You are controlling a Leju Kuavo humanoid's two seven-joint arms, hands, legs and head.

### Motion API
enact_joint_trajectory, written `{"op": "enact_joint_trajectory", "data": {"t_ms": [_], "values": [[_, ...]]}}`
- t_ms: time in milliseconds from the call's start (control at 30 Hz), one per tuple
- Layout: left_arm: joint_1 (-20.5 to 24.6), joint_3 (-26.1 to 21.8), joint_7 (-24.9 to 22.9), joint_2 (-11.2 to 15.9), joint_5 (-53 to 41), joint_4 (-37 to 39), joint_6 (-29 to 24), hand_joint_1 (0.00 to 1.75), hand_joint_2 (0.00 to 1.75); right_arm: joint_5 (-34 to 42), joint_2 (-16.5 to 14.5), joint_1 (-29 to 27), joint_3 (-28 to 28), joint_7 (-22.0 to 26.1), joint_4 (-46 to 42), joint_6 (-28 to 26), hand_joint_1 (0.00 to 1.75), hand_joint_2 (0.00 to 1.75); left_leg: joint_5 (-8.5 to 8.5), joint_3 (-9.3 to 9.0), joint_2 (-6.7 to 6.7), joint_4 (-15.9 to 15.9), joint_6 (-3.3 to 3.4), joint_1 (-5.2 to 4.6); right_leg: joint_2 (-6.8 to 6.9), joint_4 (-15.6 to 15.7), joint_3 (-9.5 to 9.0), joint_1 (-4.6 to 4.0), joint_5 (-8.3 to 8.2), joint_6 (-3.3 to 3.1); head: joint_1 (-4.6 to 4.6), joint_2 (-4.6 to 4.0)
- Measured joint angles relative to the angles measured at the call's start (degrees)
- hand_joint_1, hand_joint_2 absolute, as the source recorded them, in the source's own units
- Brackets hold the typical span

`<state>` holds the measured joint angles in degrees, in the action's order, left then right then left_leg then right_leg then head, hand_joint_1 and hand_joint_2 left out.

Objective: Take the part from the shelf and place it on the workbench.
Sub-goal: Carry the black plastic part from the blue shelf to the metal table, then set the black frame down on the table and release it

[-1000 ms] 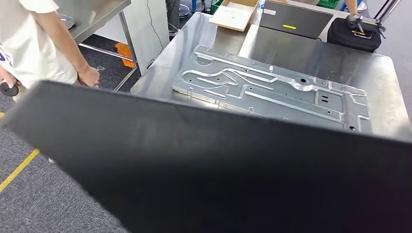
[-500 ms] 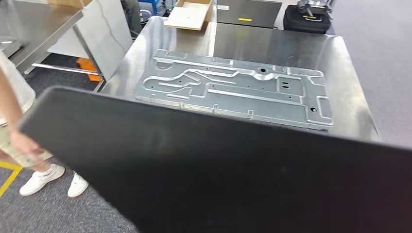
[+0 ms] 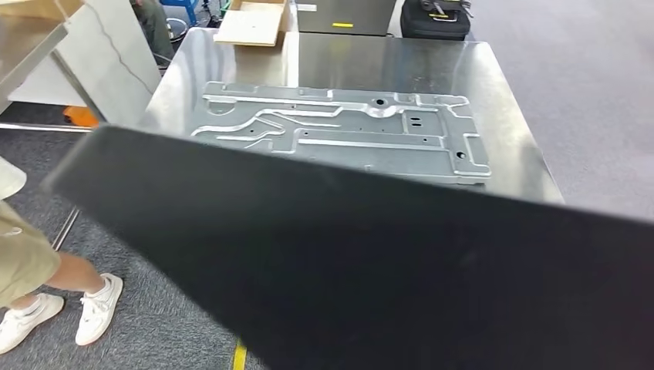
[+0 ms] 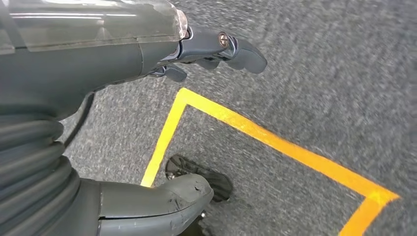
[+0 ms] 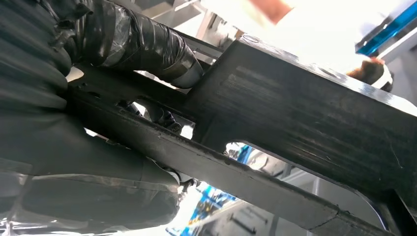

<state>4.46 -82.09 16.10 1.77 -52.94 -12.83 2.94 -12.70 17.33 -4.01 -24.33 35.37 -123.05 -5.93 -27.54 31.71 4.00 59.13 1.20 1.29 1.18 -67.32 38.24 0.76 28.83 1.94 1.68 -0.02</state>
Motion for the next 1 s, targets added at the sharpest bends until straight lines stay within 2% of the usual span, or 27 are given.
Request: {"op": "enact_joint_trajectory", "data": {"t_ms": [33, 67, 100, 133, 200, 267, 333, 367, 400, 433, 467, 500, 533, 567, 600, 667, 733, 800, 867, 900, 933, 967, 1000], "values": [[0.02, 0.00, 0.02, 0.01, -0.01, 0.00, 0.00, 0.00, 1.75, 0.00, 0.00, -0.09, 0.03, 0.06, 0.00, -0.13, 1.75, 1.75, -0.22, -0.29, 0.51, 0.00, -0.27, -0.13, 1.37, 3.95, -2.08, -0.23, -1.57, -0.32, 0.01, 0.00], [0.03, 0.00, 0.03, 0.03, -0.02, 0.00, 0.01, 0.00, 1.75, 0.01, 0.00, -0.12, 0.06, 0.11, -0.01, -0.23, 1.75, 1.75, -0.43, -0.52, 0.95, -0.01, -0.57, -0.25, 2.41, 6.75, -3.49, -0.49, -2.43, -0.66, 0.01, 0.00], [0.03, 0.00, 0.04, 0.07, -0.03, 0.00, 0.01, 0.00, 1.75, -0.01, 0.00, -0.15, 0.10, 0.13, -0.01, -0.33, 1.75, 1.75, -0.59, -0.73, 1.38, -0.06, -0.90, -0.36, 3.08, 8.09, -4.11, -0.74, -2.61, -1.00, 0.02, 0.00], [0.03, 0.00, 0.05, 0.11, -0.04, 0.00, 0.01, 0.00, 1.75, -0.09, 0.00, -0.23, 0.14, 0.14, -0.02, -0.49, 1.75, 1.75, -0.72, -0.94, 1.84, -0.19, -1.24, -0.46, 3.07, 8.38, -4.13, -0.96, -2.40, -1.31, 0.02, 0.00], [0.11, 0.00, 0.08, 0.17, -0.05, 0.00, 0.00, 0.00, 1.75, -0.54, -0.01, -0.53, 0.38, 0.05, -0.02, -1.01, 1.75, 1.75, -1.02, -1.41, 2.23, -0.37, -1.96, -0.39, 1.92, 8.78, -4.26, -0.85, -2.55, -1.93, 0.02, 0.00], [0.17, 0.00, 0.11, 0.19, -0.05, 0.00, -0.03, 0.00, 1.75, -0.98, -0.01, -0.77, 0.83, -0.13, -0.02, -1.63, 1.75, 1.75, -2.86, -0.71, 0.05, 1.96, -2.46, -0.24, 1.13, 9.33, -4.67, -0.58, -2.78, -2.74, 0.02, 0.01], [-0.07, 0.00, 0.12, 0.22, -0.03, 0.00, -0.10, 0.00, 1.75, -1.17, -0.01, -0.91, 1.17, -0.25, -0.01, -1.98, 1.75, 1.75, -6.52, 2.54, -2.78, 8.83, -2.58, -0.15, 0.42, 9.49, -4.89, -0.62, -2.74, -3.36, 0.02, 0.01], [-0.25, 0.00, 0.11, 0.23, -0.02, 0.00, -0.14, 0.00, 1.75, -1.26, -0.02, -1.00, 1.24, -0.27, 0.00, -2.06, 1.75, 1.75, -8.00, 4.56, -3.32, 12.65, -2.57, -0.18, 0.01, 9.46, -4.94, -0.77, -2.66, -3.53, 0.02, 0.01], [-0.42, 0.00, 0.08, 0.23, -0.01, 0.00, -0.18, 0.00, 1.75, -1.39, -0.02, -1.12, 1.31, -0.40, 0.02, -2.19, 1.75, 1.75, -8.51, 6.13, -3.55, 15.31, -2.51, -0.21, -0.41, 9.41, -5.03, -0.95, -2.56, -3.67, 0.02, 0.01], [-0.52, 0.00, 0.05, 0.23, 0.01, 0.00, -0.20, 0.00, 1.75, -1.52, -0.02, -1.21, 1.46, -0.74, 0.06, -2.41, 1.75, 1.75, -7.76, 6.78, -3.62, 15.88, -2.35, -0.24, -0.82, 9.34, -5.18, -1.13, -2.44, -3.77, 0.02, 0.01], [-0.56, 0.00, 0.02, 0.22, 0.03, 0.00, -0.22, 0.00, 1.75, -1.64, -0.01, -1.29, 1.75, -1.37, 0.14, -2.75, 1.75, 1.75, -5.90, 6.35, -3.64, 14.14, -2.09, -0.29, -1.16, 9.24, -5.39, -1.30, -2.28, -3.82, 0.02, 0.01], [-0.56, -0.01, -0.01, 0.23, 0.06, 0.00, -0.27, 0.00, 1.75, -1.70, -0.01, -1.35, 2.27, -2.35, 0.28, -3.19, 1.75, 1.75, -3.36, 5.00, -3.69, 10.55, -1.70, -0.41, -1.45, 9.10, -5.63, -1.42, -2.07, -3.82, 0.02, 0.01], [-0.53, -0.03, -0.04, 0.32, 0.09, 0.00, -0.34, 0.00, 1.75, -1.66, 0.00, -1.40, 3.03, -3.43, 0.53, -3.61, 1.75, 1.75, -1.35, 3.41, -3.80, 6.67, -1.19, -0.59, -1.66, 8.95, -5.82, -1.52, -1.85, -3.74, 0.02, 0.01], [-0.48, -0.05, -0.08, 0.37, 0.13, 0.00, -0.43, 0.00, 1.75, -1.59, 0.01, -1.45, 4.04, -4.50, 0.87, -3.98, 1.75, 1.75, -0.03, 2.12, -3.88, 3.46, -0.80, -0.78, -1.86, 8.76, -5.89, -1.61, -1.66, -3.57, 0.02, 0.00], [-0.45, -0.09, -0.11, 0.43, 0.15, 0.00, -0.52, 0.00, 1.75, -1.61, 0.03, -1.49, 5.20, -5.46, 1.29, -4.25, 1.75, 1.75, 0.55, 1.33, -3.95, 1.45, -0.47, -0.97, -2.00, 8.65, -5.85, -1.61, -1.54, -3.32, 0.02, 0.00], [-0.44, -0.19, -0.15, 0.50, 0.16, 0.00, -0.62, 0.00, 1.75, -2.18, 0.13, -1.52, 7.83, -6.92, 2.35, -4.51, 1.75, 1.75, 0.55, 1.04, -3.98, 0.38, -0.11, -1.14, -2.16, 8.66, -5.69, -1.53, -1.54, -2.67, 0.02, 0.00], [-0.42, -0.28, -0.14, 0.52, 0.12, 0.00, -0.59, 0.00, 1.75, -3.72, 0.53, -1.35, 10.67, -8.09, 3.61, -4.74, 1.75, 1.75, 1.01, 0.73, -3.88, -0.33, 0.39, -0.85, -2.05, 8.20, -5.52, -1.36, -1.09, -1.96, 0.02, 0.00], [-0.31, -0.31, -0.11, 0.50, 0.03, 0.00, -0.35, 0.00, 1.75, -5.84, 1.32, -0.67, 13.91, -9.49, 5.27, -5.10, 1.75, 1.75, 1.43, 0.47, -3.76, -0.98, 0.82, -0.53, -1.87, 4.25, -3.64, -1.03, 1.38, -1.18, 0.01, 0.01], [-0.28, -0.31, -0.08, 0.50, -0.13, 0.00, -0.06, 0.00, 1.75, -8.39, 2.40, 0.36, 17.23, -11.67, 7.27, -5.52, 1.75, 1.75, 1.48, 0.53, -3.72, -1.06, 0.97, -0.53, -1.75, -2.85, 0.04, -0.49, 4.74, -0.46, 0.00, 0.01], [-0.28, -0.31, -0.05, 0.50, -0.25, 0.00, 0.04, 0.00, 1.75, -10.29, 3.19, 1.01, 18.80, -13.38, 8.42, -5.73, 1.75, 1.75, 1.46, 0.55, -3.69, -1.04, 0.96, -0.53, -1.67, -5.63, 1.59, -0.20, 5.48, -0.15, 0.00, 0.01], [-0.27, -0.31, -0.01, 0.50, -0.36, 0.00, 0.12, 0.00, 1.75, -12.66, 4.16, 1.73, 20.35, -15.51, 9.68, -5.91, 1.75, 1.75, 1.43, 0.54, -3.67, -1.01, 0.93, -0.52, -1.57, -6.69, 2.34, 0.06, 5.17, 0.11, 0.00, 0.01], [-0.25, -0.31, 0.04, 0.50, -0.45, 0.00, 0.19, 0.00, 1.75, -15.25, 5.27, 2.62, 21.79, -17.73, 10.97, -6.04, 1.75, 1.75, 1.37, 0.46, -3.67, -0.97, 0.88, -0.50, -1.45, -5.35, 1.88, 0.31, 3.63, 0.32, 0.00, 0.00], [-0.22, -0.31, 0.08, 0.50, -0.52, 0.00, 0.24, 0.00, 1.75, -18.15, 6.60, 3.65, 23.27, -19.92, 12.41, -6.18, 1.75, 1.75, 1.29, 0.34, -3.68, -0.93, 0.78, -0.48, -1.31, -2.14, 0.48, 0.53, 1.37, 0.48, 0.00, 0.01]]}}
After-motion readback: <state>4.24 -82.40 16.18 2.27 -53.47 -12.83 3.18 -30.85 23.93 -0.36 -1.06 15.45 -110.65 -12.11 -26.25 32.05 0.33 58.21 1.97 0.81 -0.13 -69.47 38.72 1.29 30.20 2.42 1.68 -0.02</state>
